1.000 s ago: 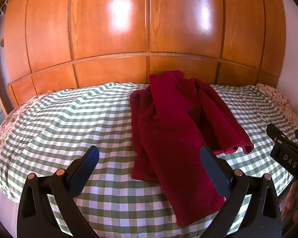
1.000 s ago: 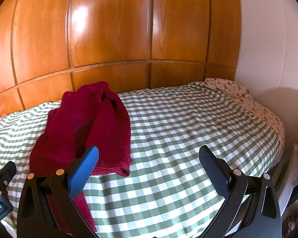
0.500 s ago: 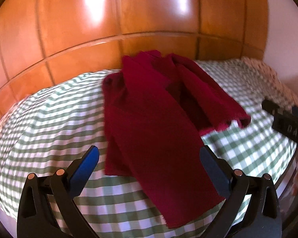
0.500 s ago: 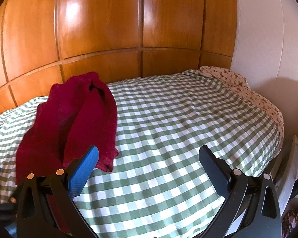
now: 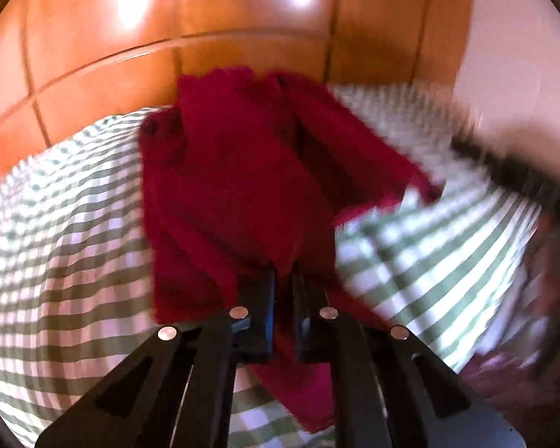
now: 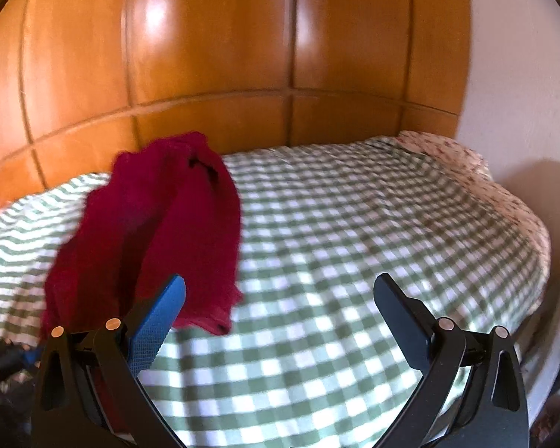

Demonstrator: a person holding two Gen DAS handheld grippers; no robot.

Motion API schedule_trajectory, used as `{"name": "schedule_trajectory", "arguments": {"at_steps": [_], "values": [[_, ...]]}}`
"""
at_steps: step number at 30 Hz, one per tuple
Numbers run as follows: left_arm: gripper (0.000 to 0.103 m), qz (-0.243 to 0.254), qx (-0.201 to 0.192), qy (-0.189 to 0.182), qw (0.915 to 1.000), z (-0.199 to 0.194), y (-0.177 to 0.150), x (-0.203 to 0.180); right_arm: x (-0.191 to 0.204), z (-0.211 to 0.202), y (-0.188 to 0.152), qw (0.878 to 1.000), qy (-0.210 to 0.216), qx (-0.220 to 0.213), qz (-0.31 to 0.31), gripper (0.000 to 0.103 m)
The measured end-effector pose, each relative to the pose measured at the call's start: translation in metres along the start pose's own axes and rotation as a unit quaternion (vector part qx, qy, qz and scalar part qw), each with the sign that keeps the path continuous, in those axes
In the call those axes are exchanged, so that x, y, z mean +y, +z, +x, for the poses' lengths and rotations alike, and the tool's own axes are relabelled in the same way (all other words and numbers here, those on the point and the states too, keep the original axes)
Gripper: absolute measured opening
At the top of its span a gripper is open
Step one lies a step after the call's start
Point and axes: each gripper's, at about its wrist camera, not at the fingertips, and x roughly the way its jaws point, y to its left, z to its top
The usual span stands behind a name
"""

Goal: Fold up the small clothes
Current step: 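Grasp the red sweater with both grippers and lift it off the bed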

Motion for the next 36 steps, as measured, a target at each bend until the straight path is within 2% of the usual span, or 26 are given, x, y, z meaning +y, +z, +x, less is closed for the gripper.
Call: {"name": "schedule_trajectory", "arguments": {"at_steps": [2,4,6,7,9,11,12,13,14,15,16,17,19,20,21,23,24,25,28,30,32,34,36], "values": [[0.006,-0.060,-0.030,-0.034,0.9971,-0.026,0.014,0.034,0.005,0.000,0.008,1.000,0.030,-0.008,-0.005,0.100],[0.006,-0.109,-0.071,-0.031,0.9910,-0.051,0.028,0.072,0.014,0.005,0.017,0.997,0.073,-0.001,-0.016,0.100],[0.006,-0.182,-0.108,-0.023,0.9771,-0.075,0.043,0.131,0.026,0.011,0.022,0.994,0.106,0.006,-0.030,0.100],[0.006,-0.211,-0.125,-0.006,0.9693,-0.085,0.048,0.158,0.033,0.014,0.023,0.992,0.120,0.010,-0.035,0.097],[0.005,-0.243,-0.150,0.064,0.9561,-0.099,0.059,0.207,0.050,0.022,0.025,0.986,0.158,0.028,-0.048,0.093],[0.000,-0.299,-0.159,0.160,0.9273,-0.105,0.067,0.257,0.068,0.032,0.026,0.980,0.180,0.048,-0.065,0.083],[0.006,-0.320,-0.164,0.202,0.9109,-0.106,0.068,0.277,0.079,0.040,0.026,0.976,0.197,0.063,-0.070,0.081],[0.039,-0.331,-0.172,0.232,0.8984,-0.108,0.068,0.292,0.086,0.045,0.026,0.972,0.211,0.076,-0.071,0.079],[0.062,-0.352,-0.168,0.270,0.8803,-0.110,0.064,0.305,0.097,0.053,0.025,0.966,0.228,0.095,-0.073,0.079],[0.075,-0.363,-0.170,0.285,0.8705,-0.111,0.060,0.309,0.105,0.057,0.022,0.962,0.240,0.107,-0.075,0.079],[0.074,-0.373,-0.178,0.282,0.8660,-0.112,0.055,0.311,0.120,0.066,0.018,0.955,0.254,0.128,-0.087,0.079],[0.074,-0.376,-0.174,0.261,0.8720,-0.110,0.047,0.310,0.131,0.072,0.012,0.953,0.252,0.138,-0.097,0.079],[0.073,-0.372,-0.150,0.246,0.8826,-0.095,0.040,0.303,0.154,0.087,-0.002,0.947,0.248,0.161,-0.125,0.079],[0.072,-0.362,-0.132,0.231,0.8933,-0.084,0.035,0.296,0.163,0.094,-0.008,0.944,0.245,0.171,-0.137,0.078],[0.069,-0.355,-0.120,0.216,0.9015,-0.077,0.031,0.291,0.170,0.101,-0.014,0.943,0.237,0.177,-0.153,0.068],[0.068,-0.339,-0.097,0.183,0.9177,-0.058,0.021,0.275,0.180,0.098,-0.016,0.939,0.242,0.168,-0.176,0.040],[0.067,-0.330,-0.091,0.168,0.9244,-0.051,0.017,0.266,0.179,0.094,-0.013,0.937,0.251,0.169,-0.177,0.015],[0.067,-0.317,-0.083,0.144,0.9338,-0.041,0.013,0.253,0.174,0.087,-0.006,0.937,0.253,0.165,-0.177,0.000],[0.066,-0.280,-0.062,0.090,0.9538,-0.022,0.011,0.223,0.148,0.067,0.015,0.941,0.255,0.132,-0.181,0.000],[0.064,-0.255,-0.048,0.063,0.9636,-0.014,0.016,0.202,0.126,0.058,0.033,0.949,0.239,0.107,-0.177,0.000],[0.064,-0.228,-0.034,0.044,0.9721,-0.002,0.020,0.180,0.088,0.049,0.059,0.964,0.204,0.076,-0.153,0.000],[0.064,-0.224,-0.021,0.040,0.9736,0.009,0.023,0.168,0.058,0.049,0.077,0.974,0.174,0.065,-0.133,0.000],[0.063,-0.241,-0.016,0.032,0.9698,0.013,0.024,0.166,0.041,0.046,0.086,0.980,0.132,0.041,-0.143,0.000]]}}
